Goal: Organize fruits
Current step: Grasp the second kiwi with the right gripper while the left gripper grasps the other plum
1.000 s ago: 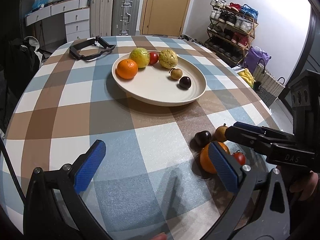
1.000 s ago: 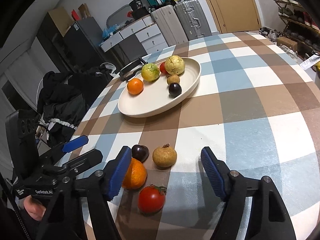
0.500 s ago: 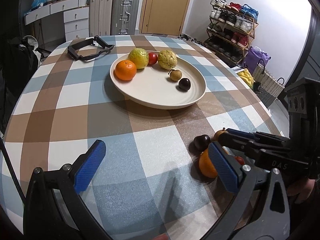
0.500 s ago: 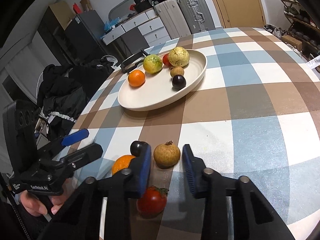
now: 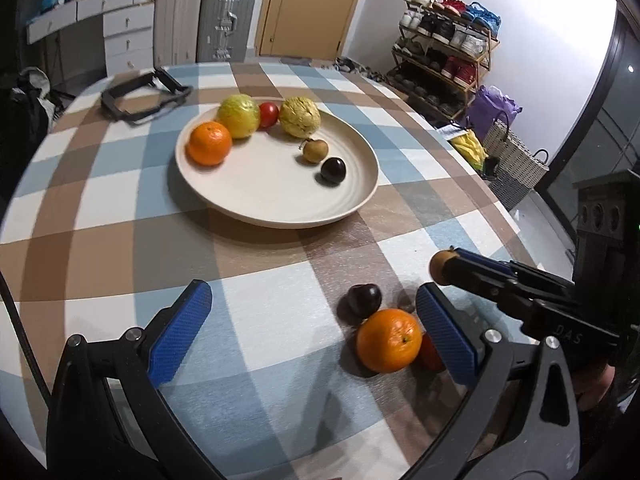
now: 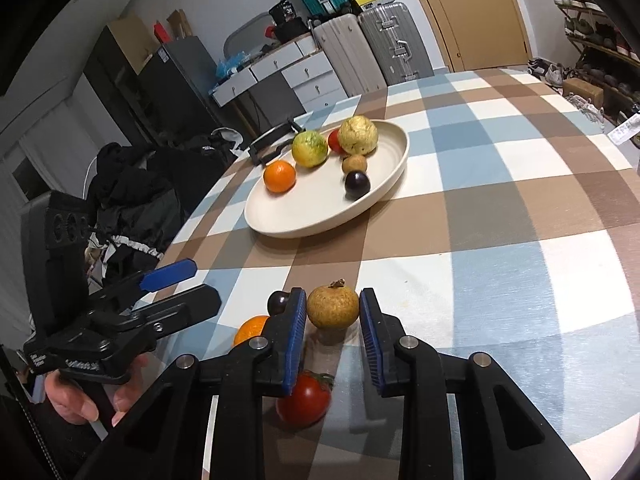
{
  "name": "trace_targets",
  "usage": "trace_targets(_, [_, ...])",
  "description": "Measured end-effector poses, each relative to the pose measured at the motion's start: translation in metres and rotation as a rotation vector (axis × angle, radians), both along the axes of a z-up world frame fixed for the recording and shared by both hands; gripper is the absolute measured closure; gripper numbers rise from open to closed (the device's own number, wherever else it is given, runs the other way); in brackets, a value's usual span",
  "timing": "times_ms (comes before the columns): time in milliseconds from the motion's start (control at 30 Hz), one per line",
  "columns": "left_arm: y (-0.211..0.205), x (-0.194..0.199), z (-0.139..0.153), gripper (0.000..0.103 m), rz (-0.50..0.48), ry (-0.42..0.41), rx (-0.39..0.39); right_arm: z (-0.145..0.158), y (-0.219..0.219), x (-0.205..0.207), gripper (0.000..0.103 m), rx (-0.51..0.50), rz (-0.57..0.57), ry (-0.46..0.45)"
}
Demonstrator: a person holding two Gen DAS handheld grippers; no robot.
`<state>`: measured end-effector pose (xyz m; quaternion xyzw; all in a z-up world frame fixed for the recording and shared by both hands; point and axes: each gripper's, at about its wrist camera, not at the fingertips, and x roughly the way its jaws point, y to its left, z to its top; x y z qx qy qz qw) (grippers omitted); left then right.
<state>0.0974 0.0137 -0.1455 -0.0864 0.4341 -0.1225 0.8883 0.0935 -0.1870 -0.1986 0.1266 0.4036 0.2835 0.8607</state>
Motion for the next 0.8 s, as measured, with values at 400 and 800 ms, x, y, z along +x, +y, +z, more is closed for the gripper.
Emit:
trace_targets(400, [-0.034,0.041,-0.011,0.034,-0.135,0.190,0.024,0.010,-0.035,-0.007,0.075,0.054,-0.039,-0.036])
trace_targets(800, [-0.045,0.054,-0.021,0.084,-0.195,0.302,0.010,0.006,-0.053,-0.007,0.075,0.097,-0.053,-0.029])
